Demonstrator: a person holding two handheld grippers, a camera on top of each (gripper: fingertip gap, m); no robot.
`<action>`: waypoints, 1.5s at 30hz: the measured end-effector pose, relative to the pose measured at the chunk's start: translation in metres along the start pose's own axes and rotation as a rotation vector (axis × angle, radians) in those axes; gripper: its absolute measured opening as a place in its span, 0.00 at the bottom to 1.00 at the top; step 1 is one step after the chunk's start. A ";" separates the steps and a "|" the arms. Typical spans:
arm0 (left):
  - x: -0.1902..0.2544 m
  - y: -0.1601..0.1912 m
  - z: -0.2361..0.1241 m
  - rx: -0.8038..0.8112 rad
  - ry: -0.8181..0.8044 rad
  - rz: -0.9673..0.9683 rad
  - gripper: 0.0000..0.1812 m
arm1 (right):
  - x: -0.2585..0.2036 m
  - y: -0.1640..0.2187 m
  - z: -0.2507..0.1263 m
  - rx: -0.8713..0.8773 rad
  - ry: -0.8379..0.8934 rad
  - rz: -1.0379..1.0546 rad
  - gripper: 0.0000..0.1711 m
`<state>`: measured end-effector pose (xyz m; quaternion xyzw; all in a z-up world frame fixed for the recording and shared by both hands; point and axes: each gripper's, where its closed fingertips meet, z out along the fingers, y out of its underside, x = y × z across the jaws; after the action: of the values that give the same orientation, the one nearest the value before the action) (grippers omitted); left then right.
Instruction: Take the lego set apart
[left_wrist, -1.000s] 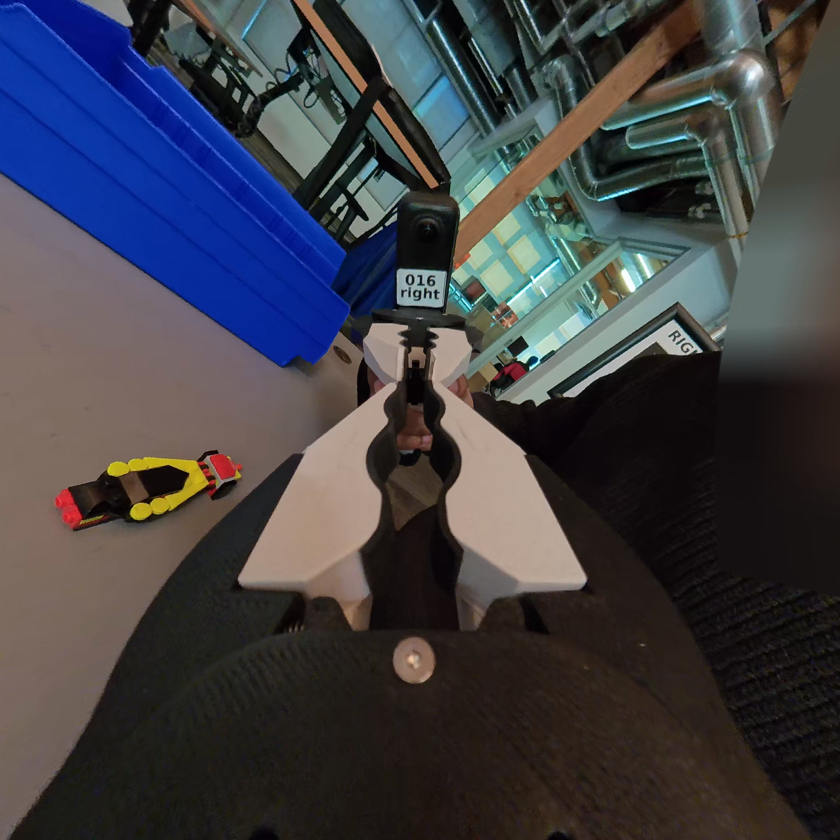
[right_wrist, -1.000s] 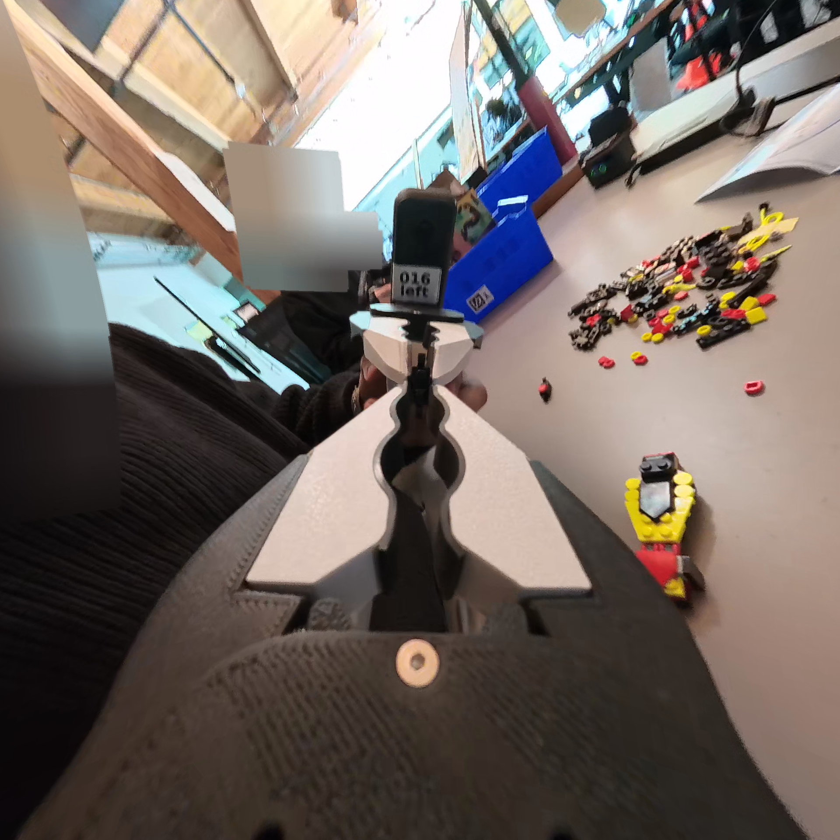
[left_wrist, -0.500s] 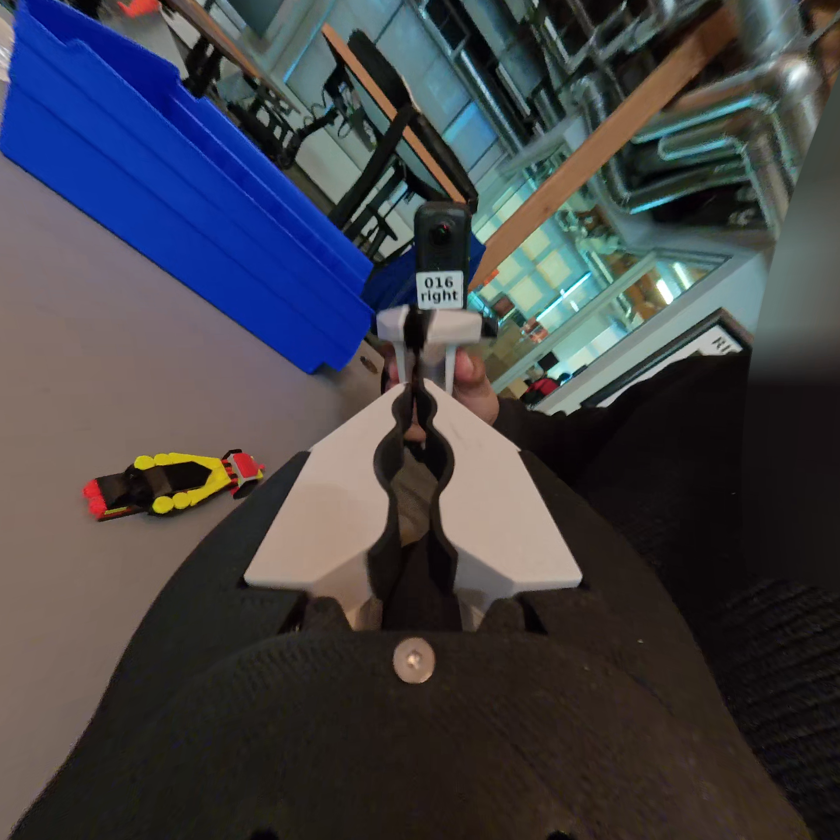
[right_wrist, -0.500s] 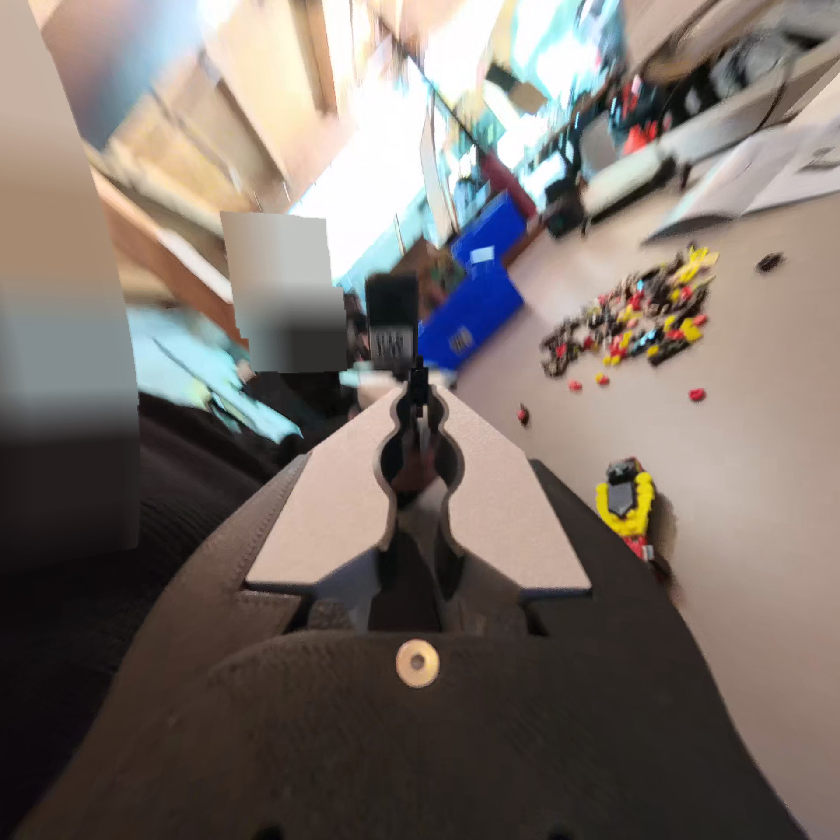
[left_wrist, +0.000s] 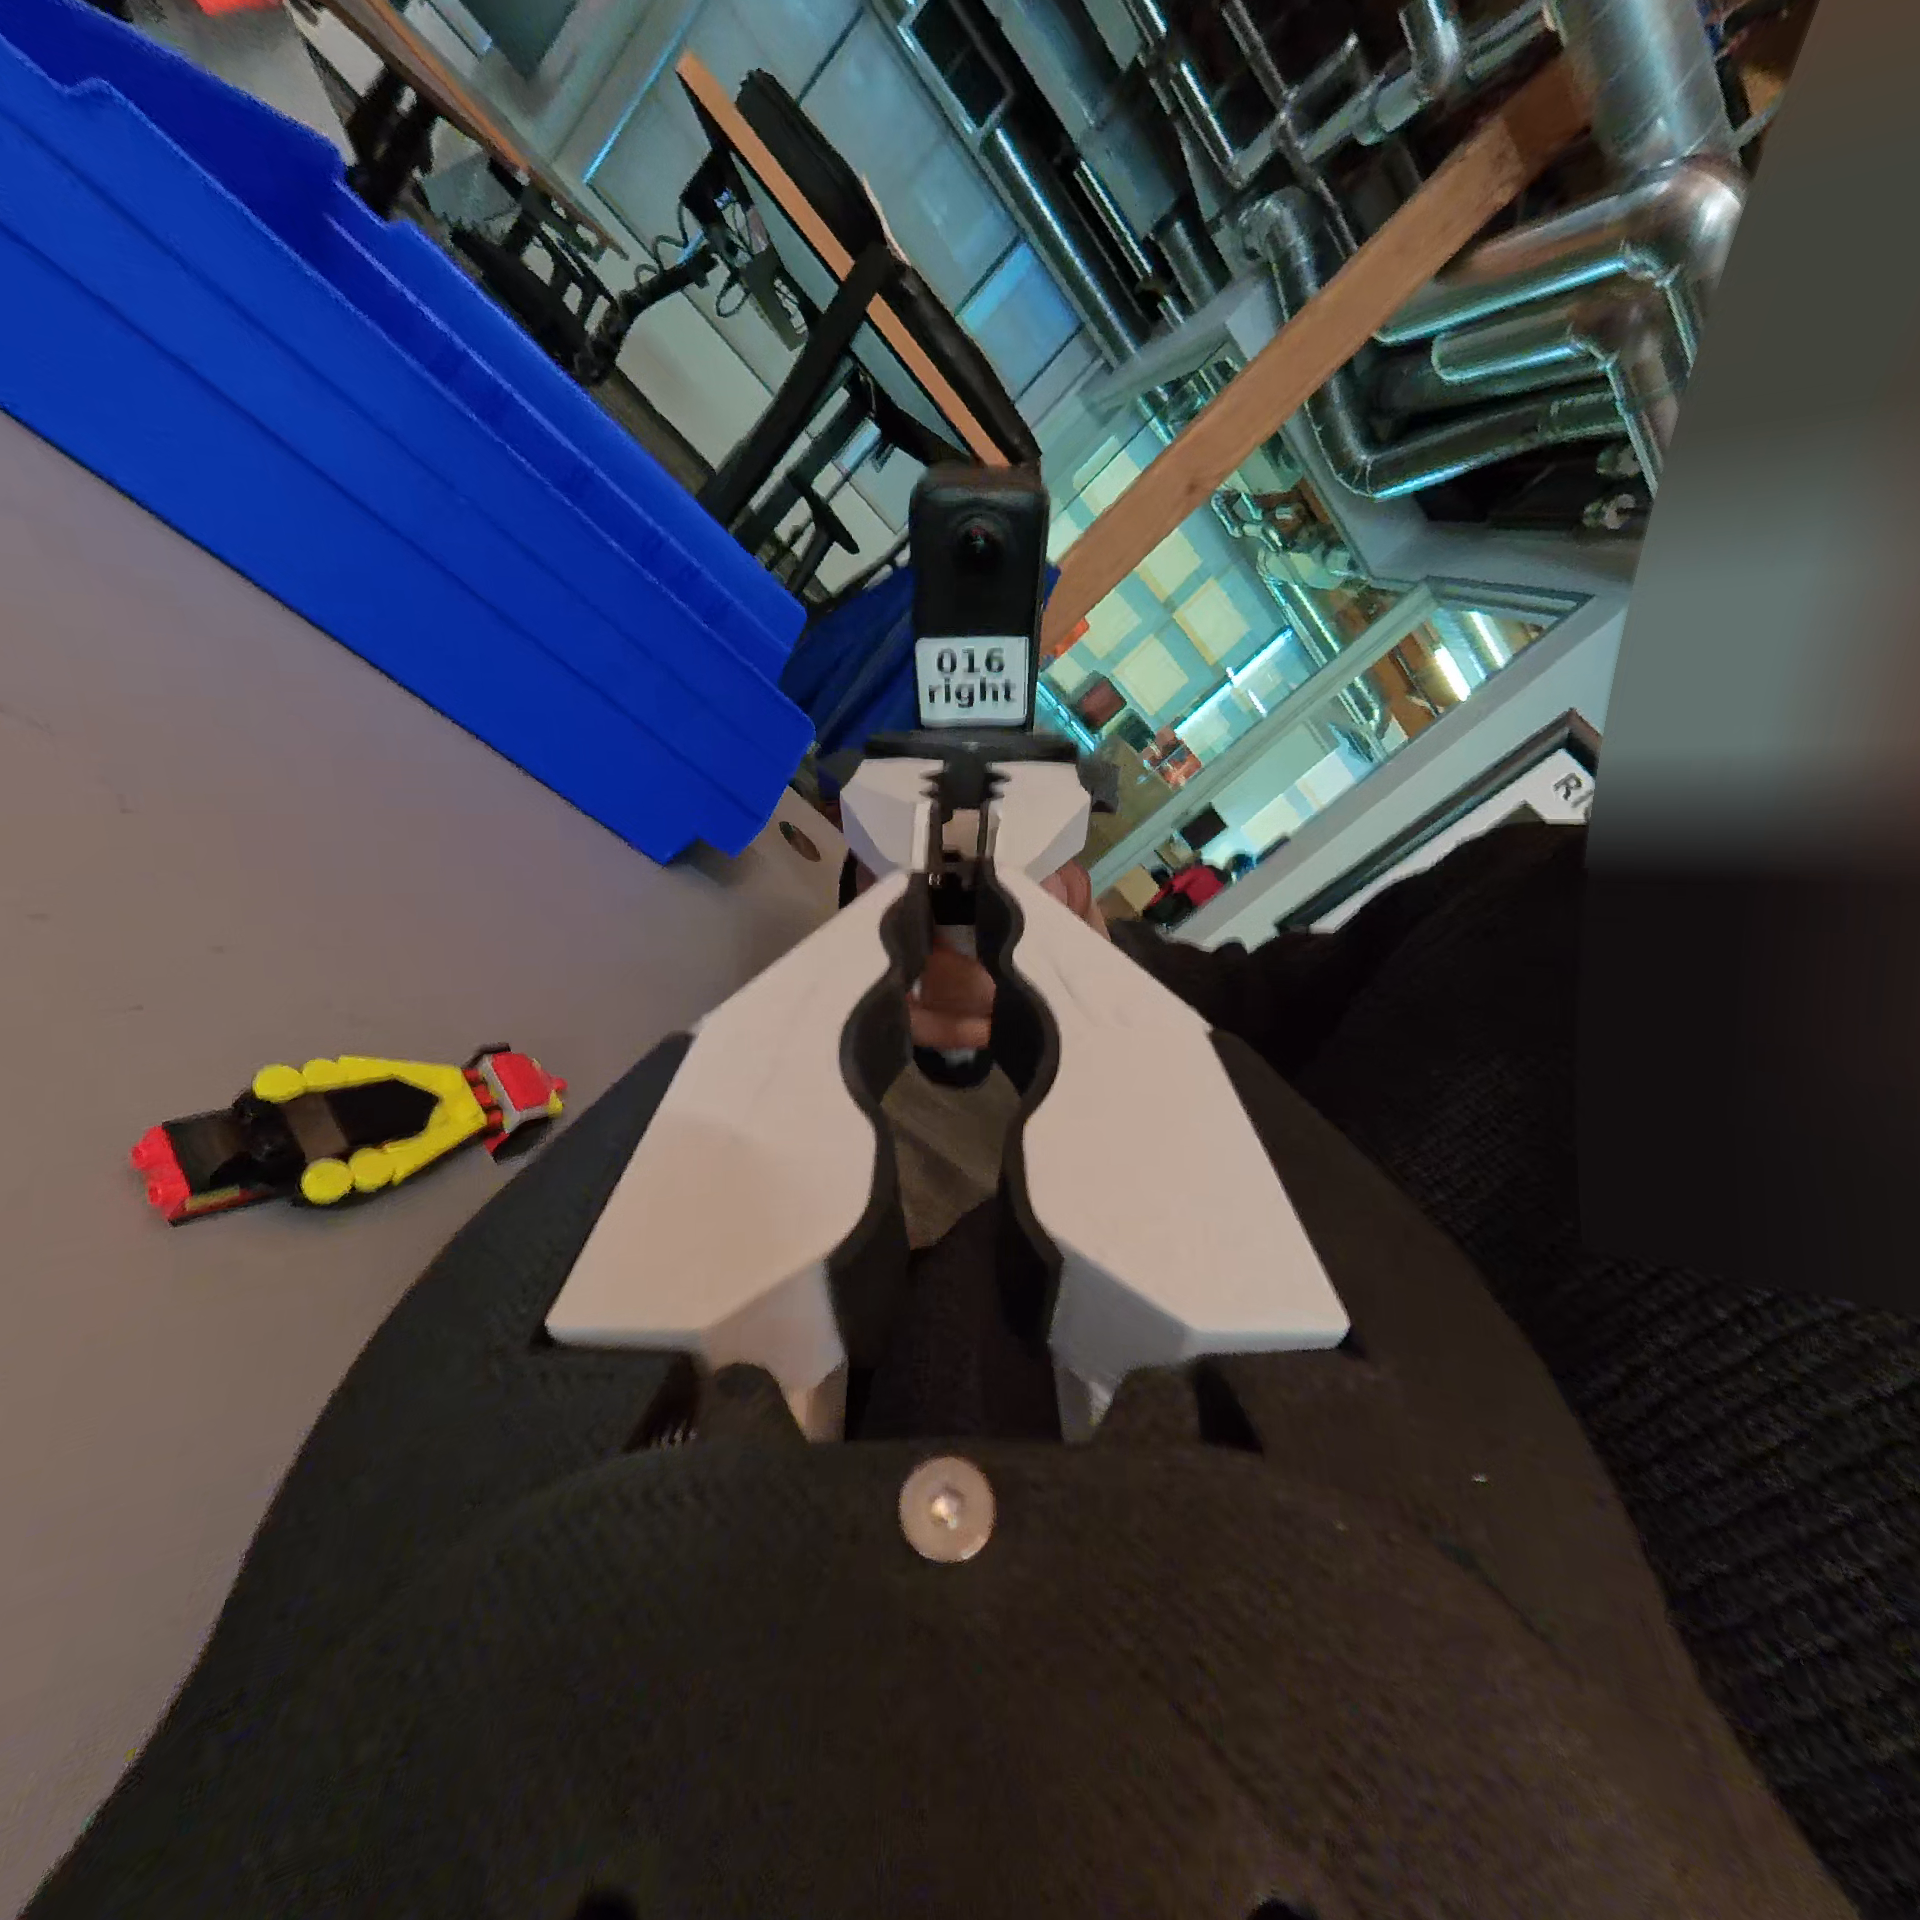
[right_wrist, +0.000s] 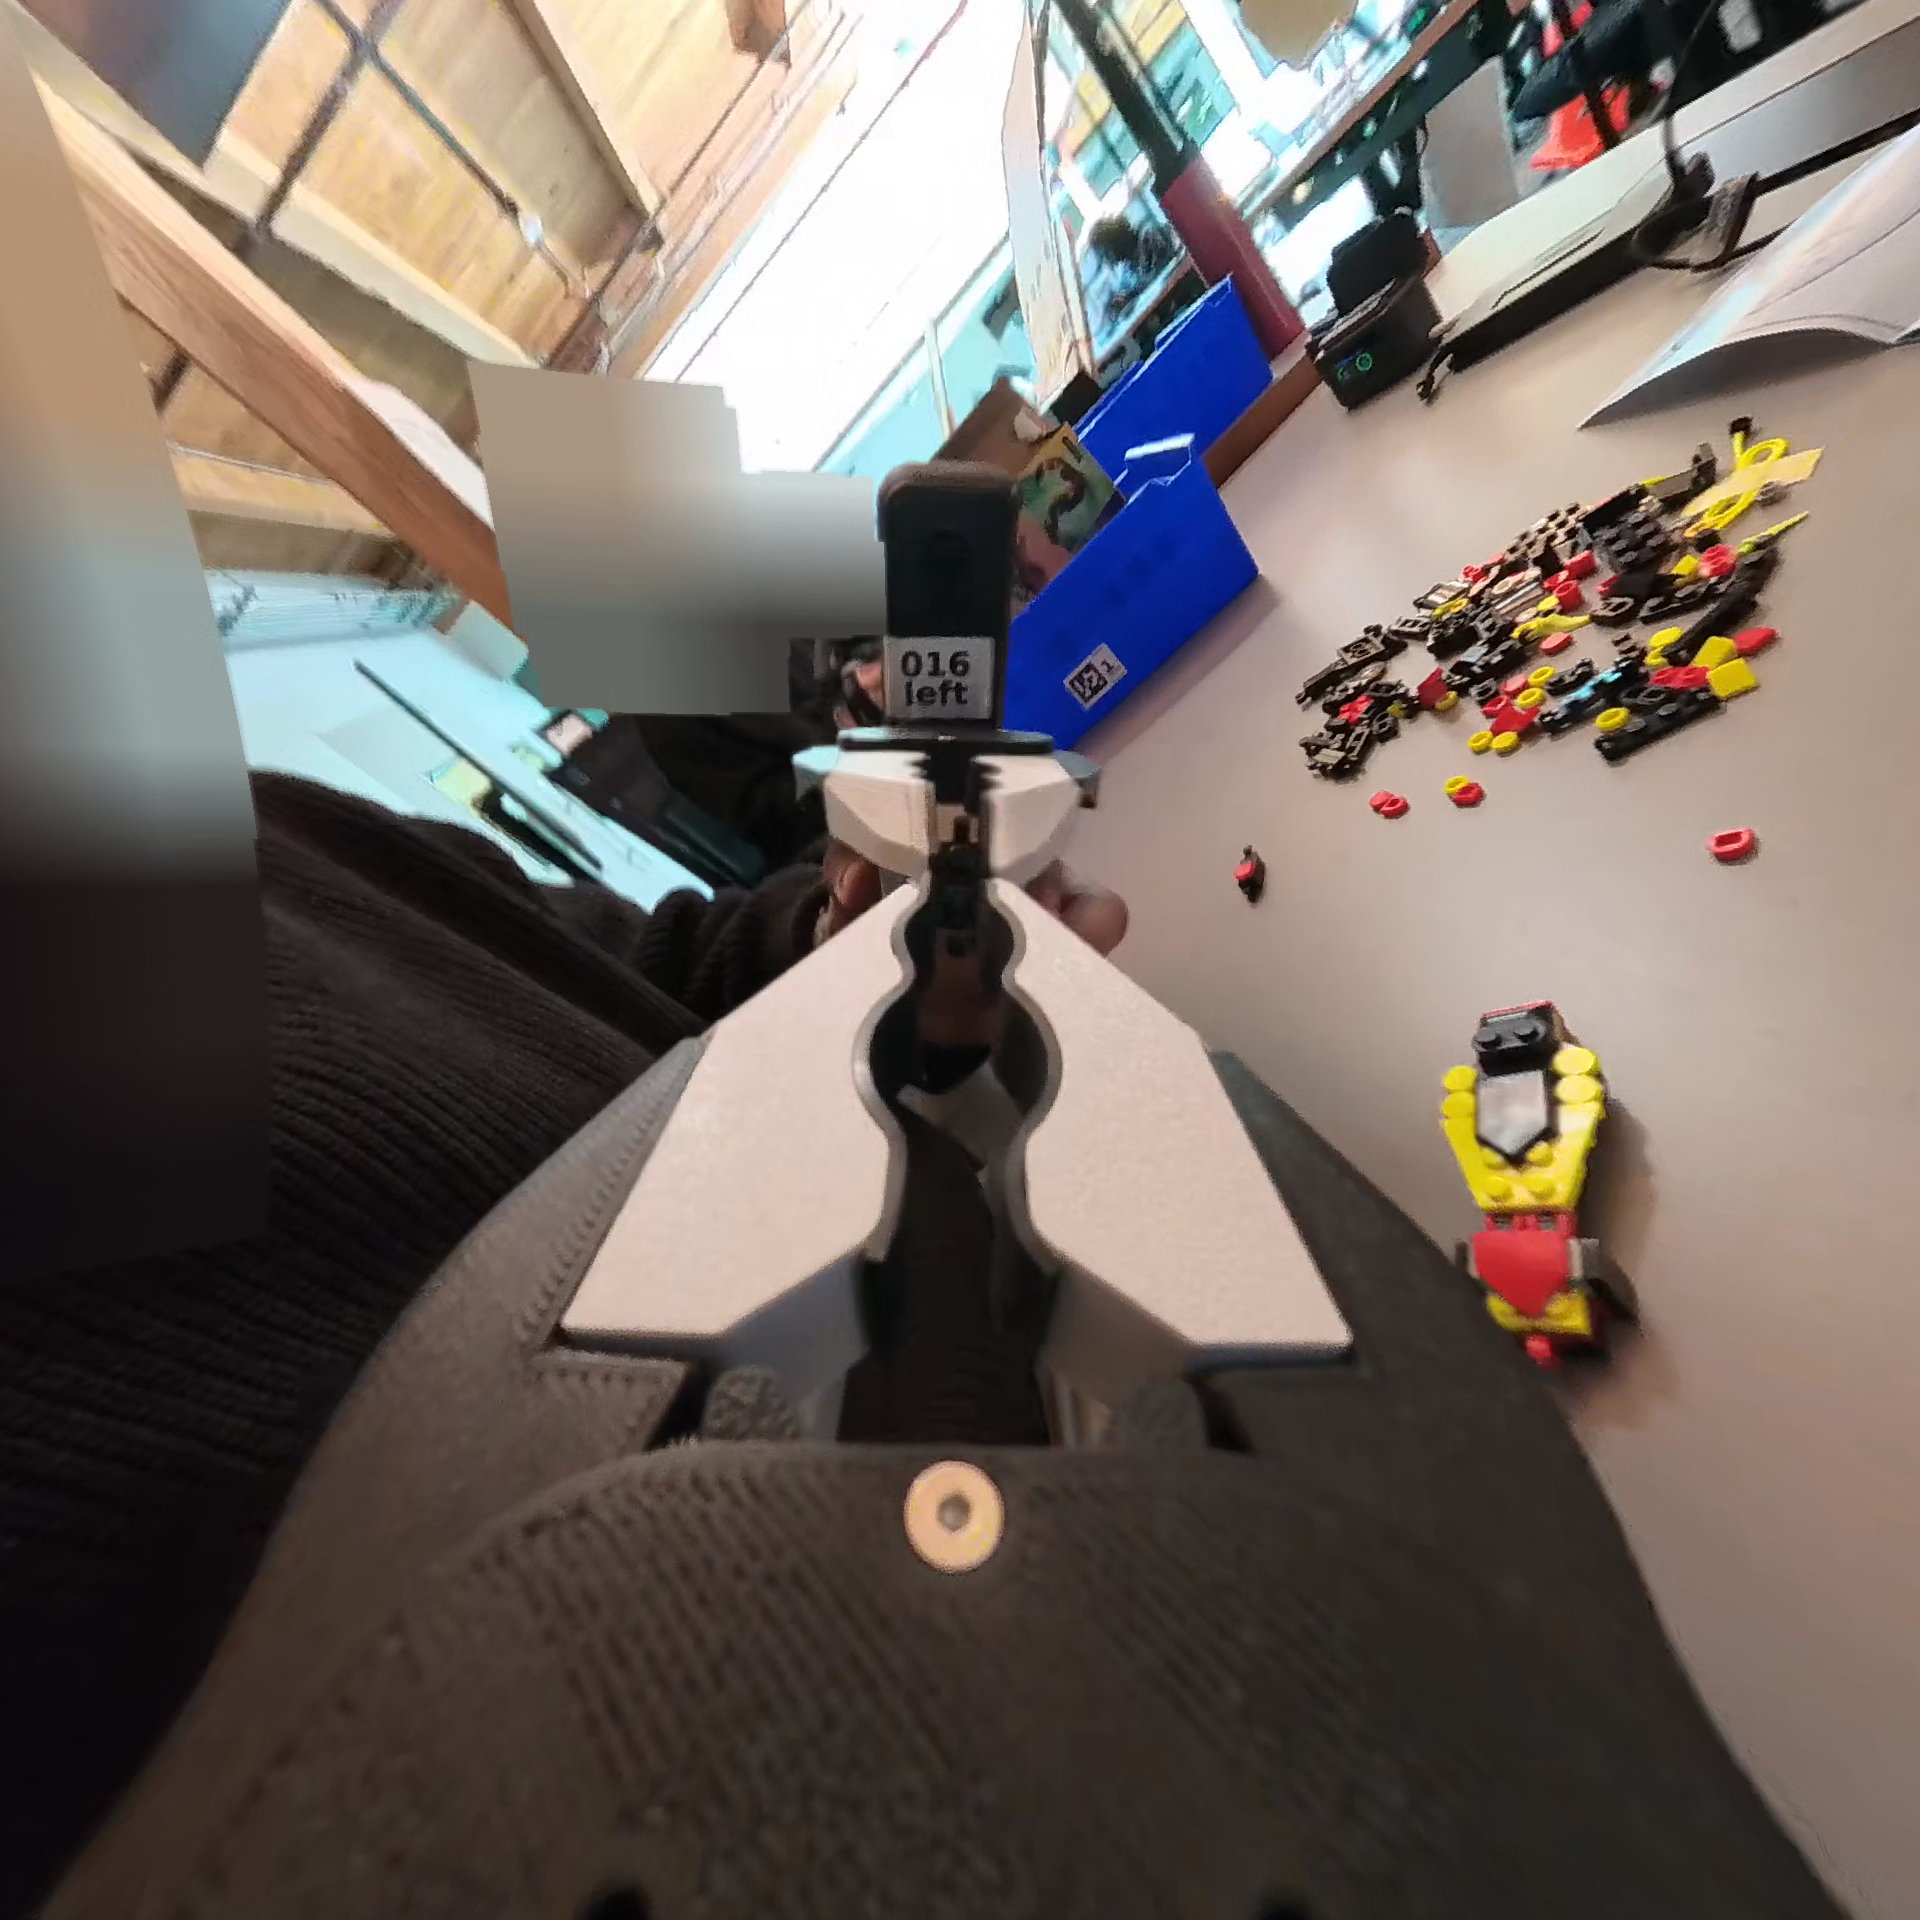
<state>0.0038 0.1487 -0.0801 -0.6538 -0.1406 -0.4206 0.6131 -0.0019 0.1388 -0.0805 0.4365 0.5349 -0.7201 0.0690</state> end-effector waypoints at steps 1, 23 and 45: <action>0.002 -0.001 0.001 0.011 0.001 0.005 0.04 | -0.001 -0.003 0.000 0.031 -0.019 0.026 0.04; -0.005 -0.010 -0.001 0.132 -0.048 -0.066 0.04 | 0.005 -0.043 -0.033 0.232 0.107 -0.136 0.00; -0.006 -0.001 0.001 0.080 0.069 -0.301 0.04 | 0.006 -0.003 -0.012 -0.156 0.406 -1.106 0.03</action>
<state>0.0000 0.1517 -0.0836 -0.5854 -0.2324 -0.5241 0.5732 -0.0008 0.1522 -0.0837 0.2158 0.7368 -0.5096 -0.3884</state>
